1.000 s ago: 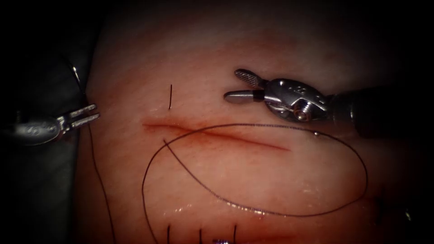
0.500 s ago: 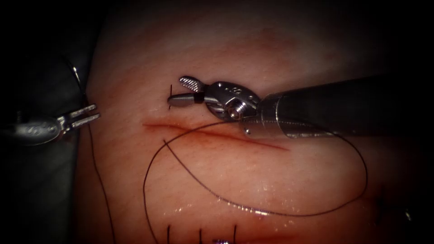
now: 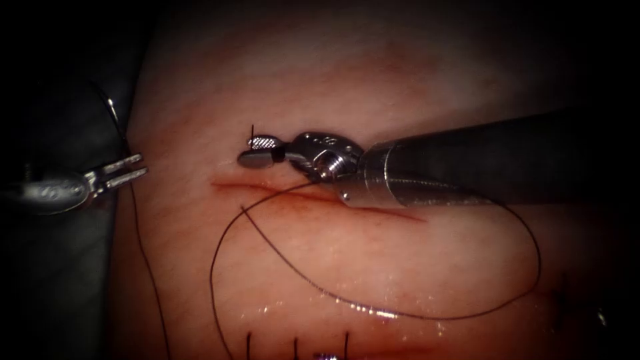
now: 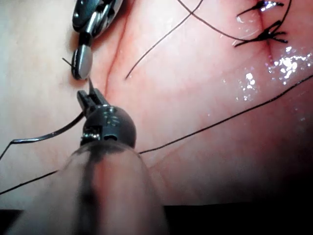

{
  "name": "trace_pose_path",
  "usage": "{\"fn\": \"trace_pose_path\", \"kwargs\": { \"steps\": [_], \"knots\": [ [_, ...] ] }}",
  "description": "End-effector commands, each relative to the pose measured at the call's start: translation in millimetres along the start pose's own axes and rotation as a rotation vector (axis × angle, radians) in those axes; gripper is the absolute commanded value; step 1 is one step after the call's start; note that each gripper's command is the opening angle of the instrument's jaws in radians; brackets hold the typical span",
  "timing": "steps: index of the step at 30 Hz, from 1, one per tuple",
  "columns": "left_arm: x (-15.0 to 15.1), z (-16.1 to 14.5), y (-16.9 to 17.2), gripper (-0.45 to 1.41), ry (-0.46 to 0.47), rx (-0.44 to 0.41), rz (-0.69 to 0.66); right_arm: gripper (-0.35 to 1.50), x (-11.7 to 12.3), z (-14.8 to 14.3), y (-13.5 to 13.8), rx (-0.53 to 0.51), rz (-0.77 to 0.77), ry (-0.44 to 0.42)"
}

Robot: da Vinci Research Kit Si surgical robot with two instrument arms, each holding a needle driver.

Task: Wound Closure
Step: With the right tool, adjust the suture tail.

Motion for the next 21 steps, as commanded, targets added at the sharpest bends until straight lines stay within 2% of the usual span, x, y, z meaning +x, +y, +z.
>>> {"fn": "trace_pose_path", "kwargs": {
  "steps": [1, 10, 21],
  "knots": [
    [-0.2, 0.7, 0.4, -0.45, 0.001, 0.0, 0.0, -0.35, -0.3, 0.9, 0.1, -0.006, -0.029, 0.003],
    [-0.2, 0.7, 0.4, -0.45, 0.001, 0.0, 0.0, -0.35, 0.8, 0.9, -0.1, -0.029, -0.082, 0.051],
    [-0.2, 0.7, 0.4, -0.45, -0.001, -0.003, 0.001, -0.35, 4.6, -1.2, -1.4, -0.017, -0.104, 0.122]
  ]
}}
